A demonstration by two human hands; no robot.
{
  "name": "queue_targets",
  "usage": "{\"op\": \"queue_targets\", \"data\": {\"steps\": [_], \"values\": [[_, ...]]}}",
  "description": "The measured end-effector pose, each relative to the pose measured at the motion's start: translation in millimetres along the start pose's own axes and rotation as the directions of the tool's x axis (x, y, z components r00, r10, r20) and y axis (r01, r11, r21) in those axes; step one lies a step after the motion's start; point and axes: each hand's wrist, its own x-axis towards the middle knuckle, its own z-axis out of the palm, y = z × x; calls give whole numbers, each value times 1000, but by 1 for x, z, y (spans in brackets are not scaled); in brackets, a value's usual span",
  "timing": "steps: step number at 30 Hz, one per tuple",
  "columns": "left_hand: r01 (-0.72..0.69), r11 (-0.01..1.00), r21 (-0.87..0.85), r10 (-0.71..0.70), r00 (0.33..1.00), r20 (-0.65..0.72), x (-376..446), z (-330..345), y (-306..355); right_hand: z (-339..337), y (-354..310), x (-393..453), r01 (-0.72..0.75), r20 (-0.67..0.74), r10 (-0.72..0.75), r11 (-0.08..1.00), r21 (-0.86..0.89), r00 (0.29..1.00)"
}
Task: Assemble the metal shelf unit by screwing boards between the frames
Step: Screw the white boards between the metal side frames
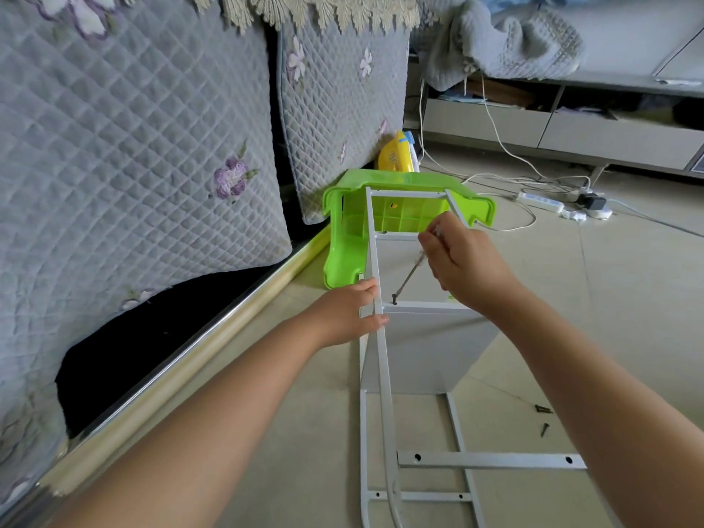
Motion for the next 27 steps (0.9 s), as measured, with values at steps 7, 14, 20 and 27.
{"op": "queue_targets", "data": {"steps": [7, 14, 20, 27], "values": [[4, 999, -35, -5, 1000, -16, -1, -1, 1, -1, 0, 4, -36, -6, 36, 999, 39, 999], [6, 1000, -30, -6, 1000, -19, -2, -2, 1, 0, 1, 4, -47, 18, 47, 999, 5, 999], [-12, 997, -78, 9, 999, -39, -2, 0, -1, -8, -10, 12, -52, 70, 62, 988, -143, 996], [-29, 985, -172, 13, 996, -89, -2, 7, -5, -8, -22, 25, 14, 248, 92, 918, -396, 964]]}}
